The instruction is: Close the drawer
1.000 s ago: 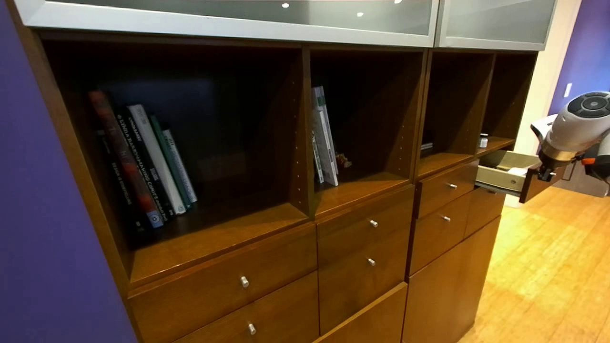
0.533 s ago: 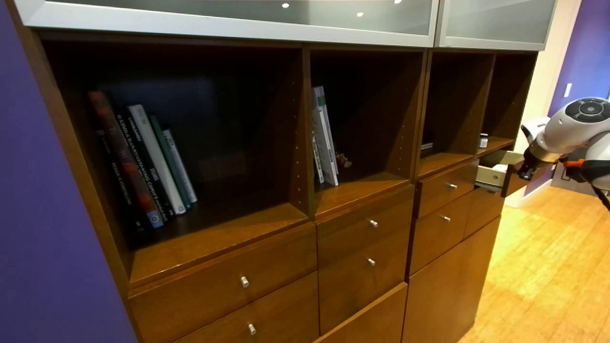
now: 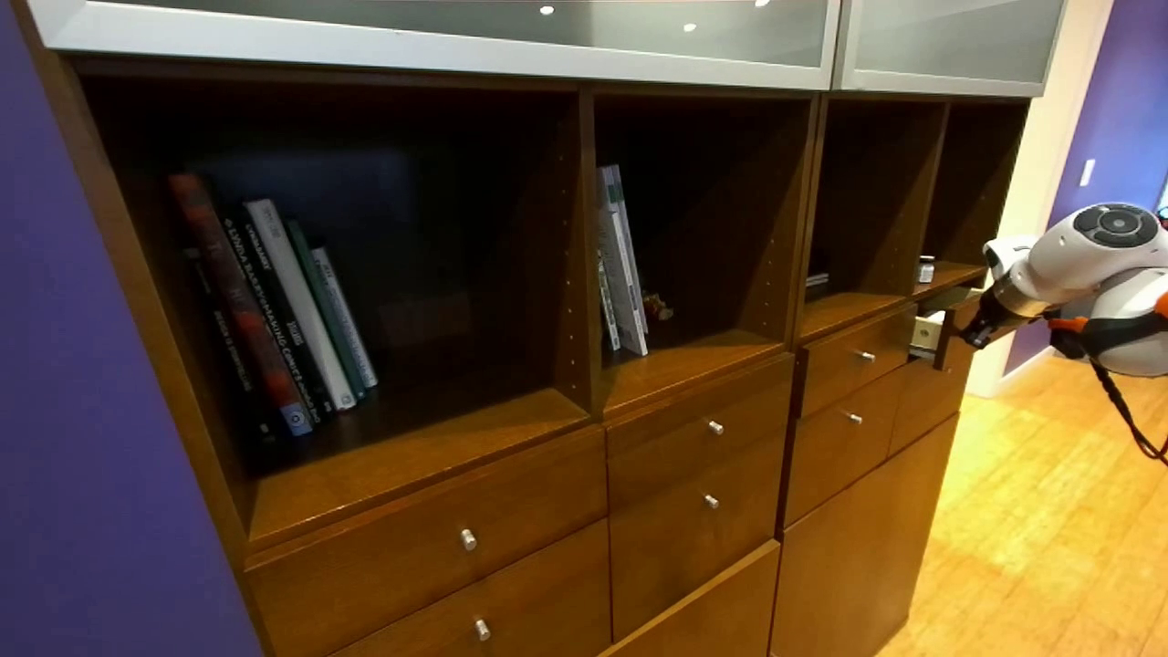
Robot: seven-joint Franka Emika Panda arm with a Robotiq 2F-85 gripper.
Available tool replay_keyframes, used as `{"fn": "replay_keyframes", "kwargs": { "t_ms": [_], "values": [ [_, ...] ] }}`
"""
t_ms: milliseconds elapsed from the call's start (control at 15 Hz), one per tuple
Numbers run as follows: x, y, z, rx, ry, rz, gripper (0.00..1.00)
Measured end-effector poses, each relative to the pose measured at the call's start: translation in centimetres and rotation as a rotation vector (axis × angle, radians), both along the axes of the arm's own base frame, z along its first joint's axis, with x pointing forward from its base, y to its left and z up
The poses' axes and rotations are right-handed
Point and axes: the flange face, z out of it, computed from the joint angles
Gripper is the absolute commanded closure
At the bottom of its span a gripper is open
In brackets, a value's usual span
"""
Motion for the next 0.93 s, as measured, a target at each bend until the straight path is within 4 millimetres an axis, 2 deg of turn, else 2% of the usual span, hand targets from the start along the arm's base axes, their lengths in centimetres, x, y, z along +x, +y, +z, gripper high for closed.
{"fn": "replay_keyframes", "kwargs": {
  "t_ms": [467,933],
  "values": [
    [1.4,-0.3,-0.4,0.038,-0.053,0.022,1.00],
    [2.0,0.6,-2.3,0.085,-0.035,0.001,1.00]
  ]
}}
